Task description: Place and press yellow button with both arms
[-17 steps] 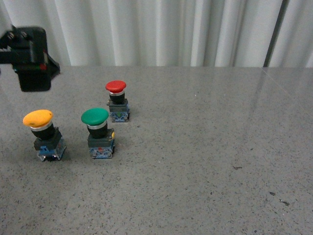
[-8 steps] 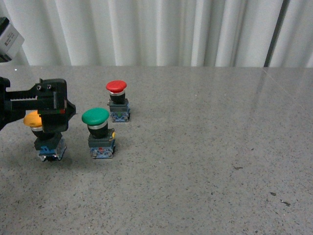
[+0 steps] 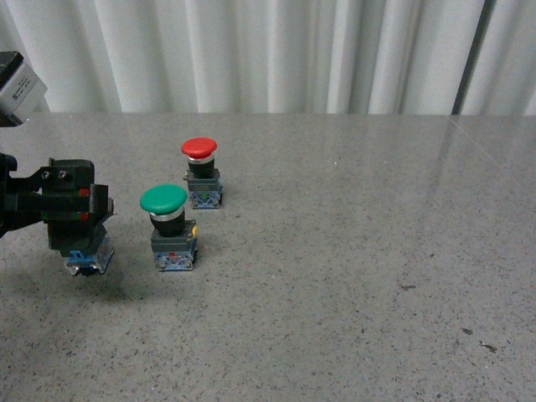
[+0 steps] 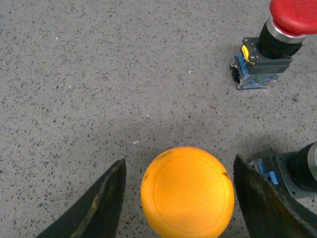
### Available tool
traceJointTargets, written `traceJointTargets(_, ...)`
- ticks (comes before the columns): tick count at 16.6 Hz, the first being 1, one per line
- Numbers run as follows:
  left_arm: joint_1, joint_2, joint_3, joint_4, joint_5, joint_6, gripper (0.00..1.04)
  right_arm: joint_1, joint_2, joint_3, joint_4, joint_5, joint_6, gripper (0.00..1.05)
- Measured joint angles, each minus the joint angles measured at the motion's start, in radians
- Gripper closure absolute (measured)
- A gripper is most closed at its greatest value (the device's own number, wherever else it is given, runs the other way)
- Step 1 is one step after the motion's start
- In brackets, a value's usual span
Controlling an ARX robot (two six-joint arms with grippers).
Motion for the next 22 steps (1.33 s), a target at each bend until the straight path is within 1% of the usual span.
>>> traceJointTargets(2,0.006,-0.014,-0.004,-0.008,-0.005,0.003,0.55,0.000,0.000,0.000,0.000,0.000,0.000,0.07)
traceJointTargets(3,0.010,-0.036,-0.006,-0.018,-0.011,0.009,0.65,0.000,0.000,0.000,0.000,0.000,0.000,0.07)
traceJointTargets(4,0.011,-0.059,-0.007,-0.030,-0.016,0.015,0.68,0.000,0.000,0.000,0.000,0.000,0.000,0.07)
traceJointTargets(6,0.011,-0.100,-0.007,-0.047,-0.023,0.027,0.69,0.000,0.000,0.000,0.000,0.000,0.000,0.07)
traceJointTargets(8,-0.005,-0.173,0.014,-0.099,-0.031,0.037,0.70,0.000,0.000,0.000,0.000,0.000,0.000,0.07)
traceJointTargets(9,-0.050,-0.187,0.096,-0.124,-0.033,0.038,0.70,0.000,0.000,0.000,0.000,0.000,0.000,0.07)
traceJointTargets(10,-0.159,-0.113,0.302,-0.142,-0.051,0.032,0.70,0.000,0.000,0.000,0.000,0.000,0.000,0.07)
traceJointTargets(11,-0.252,-0.008,0.401,-0.146,-0.057,0.007,0.70,0.000,0.000,0.000,0.000,0.000,0.000,0.07)
traceJointTargets(13,-0.337,0.095,0.437,-0.143,-0.075,-0.029,0.70,0.000,0.000,0.000,0.000,0.000,0.000,0.07)
traceJointTargets(15,-0.402,0.164,0.437,-0.119,-0.083,-0.061,0.70,0.000,0.000,0.000,0.000,0.000,0.000,0.07)
traceJointTargets(18,-0.459,0.246,0.441,-0.080,-0.139,-0.108,0.70,0.000,0.000,0.000,0.000,0.000,0.000,0.07)
traceJointTargets(22,-0.486,0.334,0.443,-0.050,-0.180,-0.164,0.70,0.000,0.000,0.000,0.000,0.000,0.000,0.07)
